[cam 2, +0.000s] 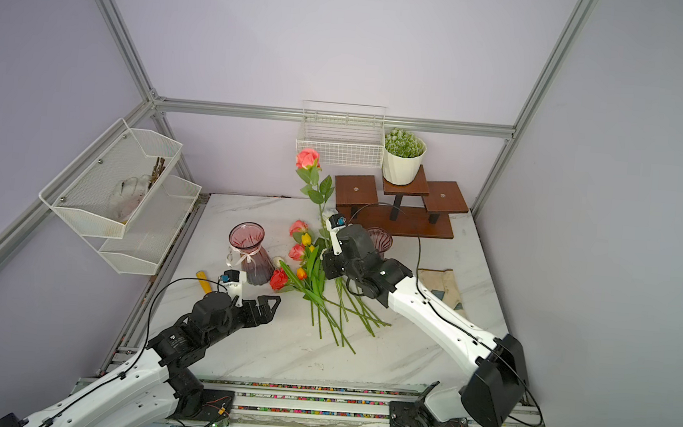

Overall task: Arrange the flowers in different vases according to their variety
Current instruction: Insert the flower into the vase.

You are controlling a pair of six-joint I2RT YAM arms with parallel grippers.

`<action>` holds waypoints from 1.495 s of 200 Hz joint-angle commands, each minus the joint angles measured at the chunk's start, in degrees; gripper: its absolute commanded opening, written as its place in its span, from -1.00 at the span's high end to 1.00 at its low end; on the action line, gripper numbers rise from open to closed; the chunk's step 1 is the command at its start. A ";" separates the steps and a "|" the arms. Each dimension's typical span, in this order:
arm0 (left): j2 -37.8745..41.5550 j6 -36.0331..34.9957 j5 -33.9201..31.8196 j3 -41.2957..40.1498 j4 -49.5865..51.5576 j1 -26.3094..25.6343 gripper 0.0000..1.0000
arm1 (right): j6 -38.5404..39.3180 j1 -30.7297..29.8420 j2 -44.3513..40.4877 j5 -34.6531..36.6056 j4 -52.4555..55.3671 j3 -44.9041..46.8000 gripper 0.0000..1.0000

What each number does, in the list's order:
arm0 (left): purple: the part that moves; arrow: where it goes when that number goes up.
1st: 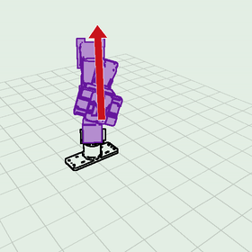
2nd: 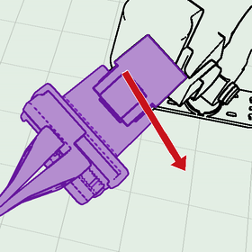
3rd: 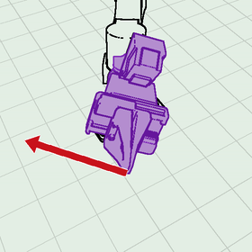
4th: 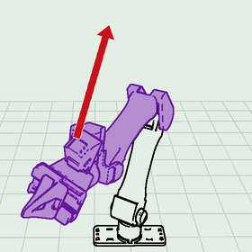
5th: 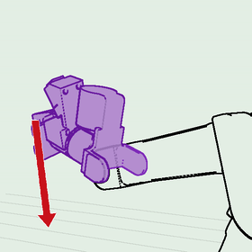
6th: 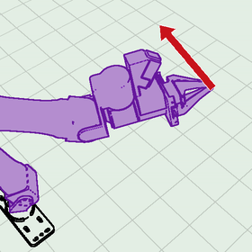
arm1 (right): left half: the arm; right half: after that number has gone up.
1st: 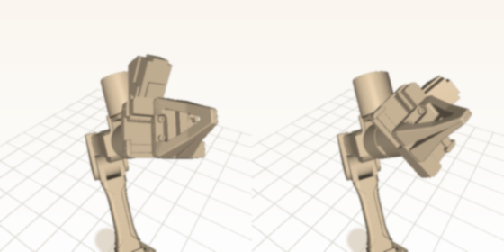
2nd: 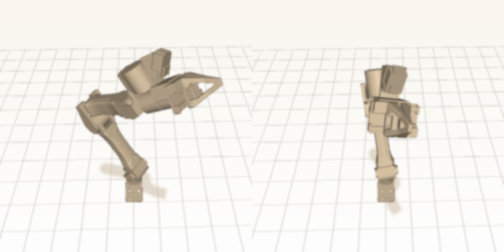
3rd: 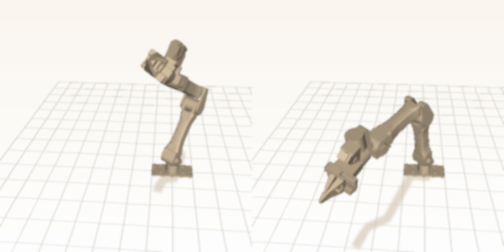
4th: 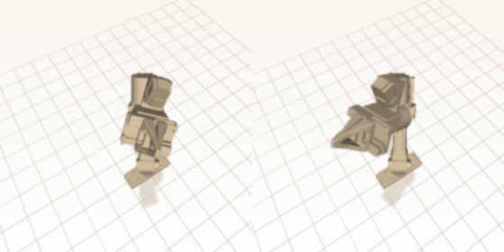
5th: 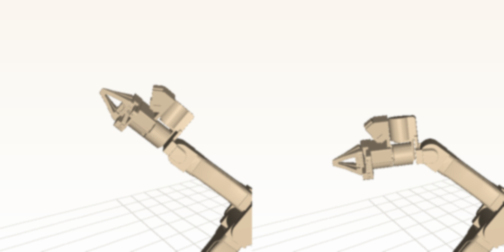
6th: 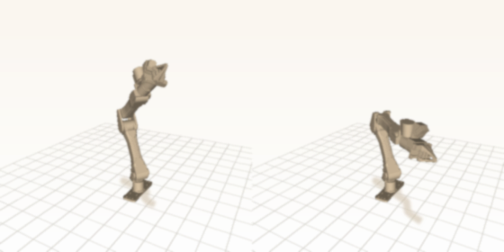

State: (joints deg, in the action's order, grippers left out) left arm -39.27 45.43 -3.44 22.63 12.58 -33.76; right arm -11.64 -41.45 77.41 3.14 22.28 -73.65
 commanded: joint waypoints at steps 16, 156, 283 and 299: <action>1.59 0.19 0.00 1.59 -0.25 0.36 -1.00 | 6.62 0.35 -8.71 7.23 -12.68 -6.73 1.00; -7.30 0.10 1.74 2.16 -8.75 0.39 -1.00 | 13.29 16.09 -0.31 11.33 -40.79 1.12 1.00; -15.60 1.66 1.83 3.67 -11.40 0.38 -1.00 | 8.61 17.63 0.44 9.09 -49.79 21.24 0.35; -16.59 1.45 2.12 4.62 -10.93 0.36 -1.00 | 7.50 17.69 -2.31 8.10 -45.25 20.99 0.11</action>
State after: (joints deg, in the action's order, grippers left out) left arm -54.92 46.09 -1.30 23.49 3.57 -33.76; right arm -1.37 -24.10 80.90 12.01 -25.15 -51.81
